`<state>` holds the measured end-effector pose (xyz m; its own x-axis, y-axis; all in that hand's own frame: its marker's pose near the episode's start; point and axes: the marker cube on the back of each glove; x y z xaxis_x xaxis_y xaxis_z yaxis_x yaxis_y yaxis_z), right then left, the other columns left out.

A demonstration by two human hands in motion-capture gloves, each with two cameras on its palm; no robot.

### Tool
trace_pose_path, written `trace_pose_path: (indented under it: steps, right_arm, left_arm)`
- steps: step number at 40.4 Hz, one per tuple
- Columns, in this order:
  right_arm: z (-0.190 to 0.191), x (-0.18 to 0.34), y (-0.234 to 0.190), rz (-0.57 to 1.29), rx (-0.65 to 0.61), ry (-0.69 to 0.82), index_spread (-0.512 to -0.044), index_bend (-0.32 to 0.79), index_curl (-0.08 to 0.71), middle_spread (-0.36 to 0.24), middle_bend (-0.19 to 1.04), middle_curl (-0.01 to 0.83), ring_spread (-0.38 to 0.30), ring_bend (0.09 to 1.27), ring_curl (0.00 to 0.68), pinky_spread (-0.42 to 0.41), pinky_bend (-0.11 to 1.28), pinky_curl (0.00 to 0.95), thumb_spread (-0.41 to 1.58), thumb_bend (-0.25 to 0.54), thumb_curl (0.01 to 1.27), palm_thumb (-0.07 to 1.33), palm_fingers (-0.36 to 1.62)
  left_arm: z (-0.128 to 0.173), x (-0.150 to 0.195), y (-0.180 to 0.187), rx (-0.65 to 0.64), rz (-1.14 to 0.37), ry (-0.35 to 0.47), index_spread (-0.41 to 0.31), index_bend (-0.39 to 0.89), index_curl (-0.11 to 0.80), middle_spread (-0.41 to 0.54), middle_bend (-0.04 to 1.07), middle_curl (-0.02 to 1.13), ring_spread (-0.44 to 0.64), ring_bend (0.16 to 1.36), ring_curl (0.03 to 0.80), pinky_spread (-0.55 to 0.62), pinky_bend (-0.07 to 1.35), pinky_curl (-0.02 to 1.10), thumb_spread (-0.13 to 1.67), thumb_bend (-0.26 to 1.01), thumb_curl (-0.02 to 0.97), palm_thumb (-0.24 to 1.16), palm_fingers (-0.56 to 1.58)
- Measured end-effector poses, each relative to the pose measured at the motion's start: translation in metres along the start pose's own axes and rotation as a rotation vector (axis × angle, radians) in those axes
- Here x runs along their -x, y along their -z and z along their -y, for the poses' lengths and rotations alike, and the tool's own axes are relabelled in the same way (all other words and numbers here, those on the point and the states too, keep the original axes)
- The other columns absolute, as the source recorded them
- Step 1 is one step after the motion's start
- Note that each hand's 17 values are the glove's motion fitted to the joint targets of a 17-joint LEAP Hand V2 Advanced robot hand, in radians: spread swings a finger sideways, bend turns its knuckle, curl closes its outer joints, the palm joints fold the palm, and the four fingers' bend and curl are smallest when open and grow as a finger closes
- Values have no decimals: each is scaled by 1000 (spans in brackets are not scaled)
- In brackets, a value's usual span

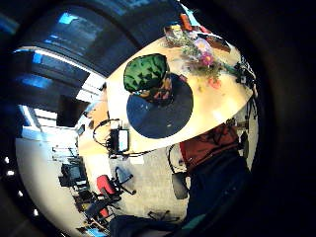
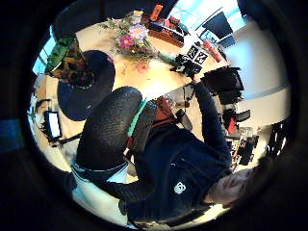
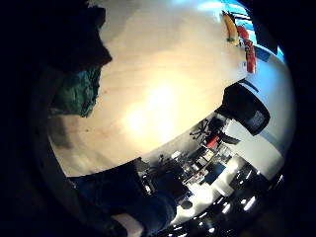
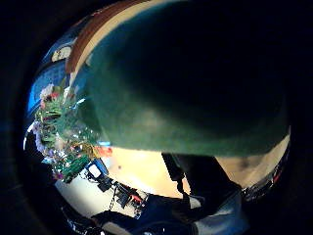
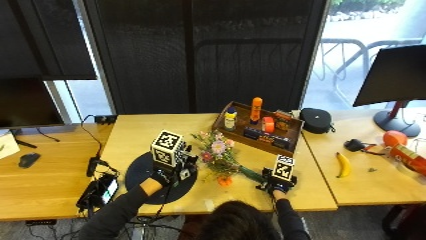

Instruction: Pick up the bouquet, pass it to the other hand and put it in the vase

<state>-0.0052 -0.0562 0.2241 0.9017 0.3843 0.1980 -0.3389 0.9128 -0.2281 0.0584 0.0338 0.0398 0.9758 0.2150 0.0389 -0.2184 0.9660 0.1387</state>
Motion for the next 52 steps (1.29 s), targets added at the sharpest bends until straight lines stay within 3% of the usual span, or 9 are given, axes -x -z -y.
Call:
trace_pose_path:
  steps: [11,17,23,29,36,40,45,49,52]
  right_arm:
    - [1,1,0,58,-3,-68,-392,203,275,-137,177,383,-136,356,335,129,315,346,1012,-5,336,595,492]
    - [-2,13,-5,44,19,-33,-368,321,337,-159,181,387,-169,302,325,134,207,318,1052,19,344,694,608]
    - [1,23,-14,36,33,-25,-338,355,379,-174,189,396,-196,319,340,136,148,294,1080,9,341,737,691]
    - [-17,37,-17,104,59,-18,-308,374,414,-193,219,423,-244,376,373,20,176,286,1113,29,343,820,898]
    - [-26,34,-18,72,-62,-95,-283,308,433,-214,273,466,-253,365,397,-172,235,324,1119,57,351,927,1117]
    - [-24,32,-20,114,-208,-73,-274,254,447,-215,339,506,-248,426,436,-236,254,355,1113,57,351,961,1214]
    - [-16,19,-24,108,-386,-116,-274,177,451,-215,433,551,-251,514,476,-263,329,397,1109,51,349,993,1317]
    - [9,23,-31,185,-477,-61,-269,245,482,-211,489,581,-244,551,500,-265,383,425,1047,-43,322,872,1395]
    - [16,24,-29,244,-513,-58,-265,284,504,-209,519,599,-241,583,517,-263,430,450,1021,-53,311,818,1414]
  left_arm:
    - [-3,4,-8,91,-42,-1,-1,145,290,197,186,365,279,526,303,368,351,357,1116,-23,286,164,150]
    - [-7,2,-8,168,-122,-14,-1,145,292,198,187,364,284,522,301,372,354,356,1112,-22,288,163,149]
    - [-7,1,-7,163,-109,-13,-1,142,294,199,188,366,287,523,301,374,356,355,1109,-22,290,162,147]
    - [-7,-1,-10,188,-127,-27,-1,142,296,199,188,367,289,518,299,368,363,357,1108,-22,291,162,147]
    - [-6,-3,-12,199,-127,-29,-1,145,297,200,187,367,290,518,297,365,365,357,1110,-21,291,164,147]
    - [-5,-3,-13,195,-126,-36,-1,145,298,200,187,367,291,518,297,364,366,357,1113,-20,292,166,147]
    - [-2,-1,-16,203,-135,-33,-1,143,298,200,189,367,291,516,296,363,369,357,1115,-21,292,166,150]
    - [0,1,-16,211,-151,-30,-1,145,299,199,191,368,291,514,295,362,367,355,1115,-21,292,166,153]
    - [1,2,-14,208,-174,-28,-1,147,300,199,190,369,291,512,294,362,366,354,1120,-20,292,167,155]
